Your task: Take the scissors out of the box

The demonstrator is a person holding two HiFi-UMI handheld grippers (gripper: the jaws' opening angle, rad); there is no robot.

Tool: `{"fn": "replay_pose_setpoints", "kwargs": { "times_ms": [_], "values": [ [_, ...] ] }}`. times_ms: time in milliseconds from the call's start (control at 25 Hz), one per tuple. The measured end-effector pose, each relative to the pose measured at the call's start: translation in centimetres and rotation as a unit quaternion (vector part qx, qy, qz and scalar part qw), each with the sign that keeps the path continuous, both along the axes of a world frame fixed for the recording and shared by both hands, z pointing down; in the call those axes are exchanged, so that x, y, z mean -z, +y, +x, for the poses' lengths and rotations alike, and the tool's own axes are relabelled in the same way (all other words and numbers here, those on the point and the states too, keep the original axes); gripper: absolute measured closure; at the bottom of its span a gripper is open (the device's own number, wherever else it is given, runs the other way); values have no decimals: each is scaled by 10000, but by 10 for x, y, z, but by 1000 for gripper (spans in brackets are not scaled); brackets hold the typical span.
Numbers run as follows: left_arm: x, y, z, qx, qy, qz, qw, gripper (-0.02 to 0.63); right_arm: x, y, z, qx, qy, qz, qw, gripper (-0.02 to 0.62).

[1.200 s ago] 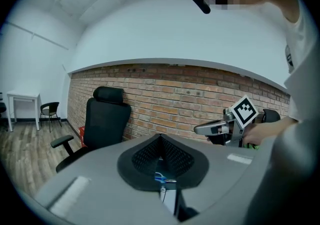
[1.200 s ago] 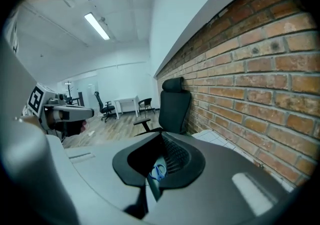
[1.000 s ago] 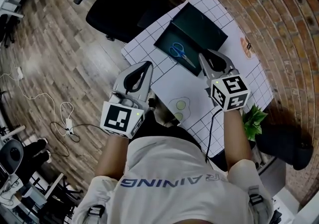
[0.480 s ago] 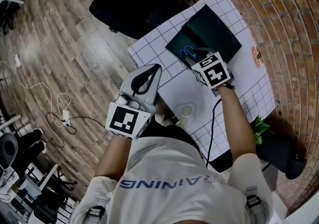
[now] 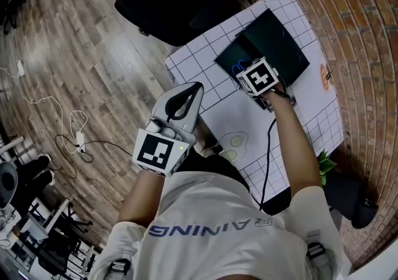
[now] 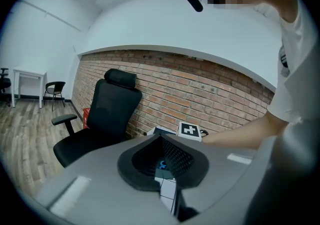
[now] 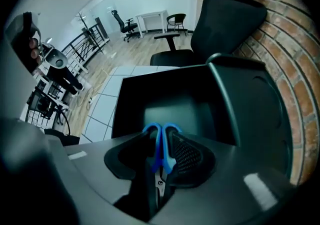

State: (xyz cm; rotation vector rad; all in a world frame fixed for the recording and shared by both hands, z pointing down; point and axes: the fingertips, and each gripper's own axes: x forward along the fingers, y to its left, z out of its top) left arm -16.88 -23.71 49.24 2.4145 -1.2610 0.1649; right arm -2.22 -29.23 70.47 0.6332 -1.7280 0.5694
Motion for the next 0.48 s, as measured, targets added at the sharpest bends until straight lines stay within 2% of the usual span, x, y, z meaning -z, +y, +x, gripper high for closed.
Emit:
{"fn": "replay_pose_setpoints", "kwargs": {
  "times_ms": [240, 280, 480],
  "values": [
    [-3, -2, -7, 65, 120, 25, 9999, 604, -4, -3, 4, -2, 159, 64, 9999, 472],
    [-4, -1, -8, 71, 171, -10, 9998, 604, -3, -3, 4, -23, 198, 69, 9998, 494],
    [-7, 1, -11, 75, 327, -79, 9994, 604, -5, -4, 6, -199, 216, 115, 9995, 495]
  ]
}}
